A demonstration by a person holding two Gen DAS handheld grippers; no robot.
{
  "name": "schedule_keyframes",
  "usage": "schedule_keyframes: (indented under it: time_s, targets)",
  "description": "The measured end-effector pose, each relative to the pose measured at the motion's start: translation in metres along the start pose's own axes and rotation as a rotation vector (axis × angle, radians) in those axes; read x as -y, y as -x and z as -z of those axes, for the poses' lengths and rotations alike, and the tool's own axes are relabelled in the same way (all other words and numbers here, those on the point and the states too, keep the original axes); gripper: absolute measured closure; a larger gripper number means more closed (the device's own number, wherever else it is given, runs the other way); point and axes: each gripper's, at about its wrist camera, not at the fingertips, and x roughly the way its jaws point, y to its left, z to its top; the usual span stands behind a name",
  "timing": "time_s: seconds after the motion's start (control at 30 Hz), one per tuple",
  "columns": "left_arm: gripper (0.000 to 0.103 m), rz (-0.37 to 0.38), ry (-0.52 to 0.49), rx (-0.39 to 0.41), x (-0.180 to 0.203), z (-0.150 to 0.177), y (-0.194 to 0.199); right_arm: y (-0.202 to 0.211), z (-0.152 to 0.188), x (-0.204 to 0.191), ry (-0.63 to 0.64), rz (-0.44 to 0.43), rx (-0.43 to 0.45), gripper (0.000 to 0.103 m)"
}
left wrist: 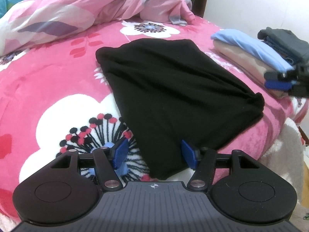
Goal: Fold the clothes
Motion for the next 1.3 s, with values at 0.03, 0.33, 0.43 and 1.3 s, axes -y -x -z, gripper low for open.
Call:
schedule_keyframes:
  time_s: [0.03,0.33,0.43,1.3]
  targets:
    - [0.041,0.000,0.000,0.001,0.000,0.000,0.000,-0.002,-0.004,-0.004,0.011,0.006,0.011,0.056]
    - [0.039,-0.006,0.003,0.008,0.002,0.001,-0.001,-0.009,-0.011,-0.028,0.089,0.056,0.107,0.001]
    - [0.037,-0.003,0.010,0.013,0.001,0.002,-0.001,-0.004,-0.006,-0.044,0.164,0.117,0.158,0.000]
    - [0.011,-0.012,0.097,0.029,0.007,0.001,-0.001,0.019,0.003,-0.062,0.240,0.212,0.317,0.000]
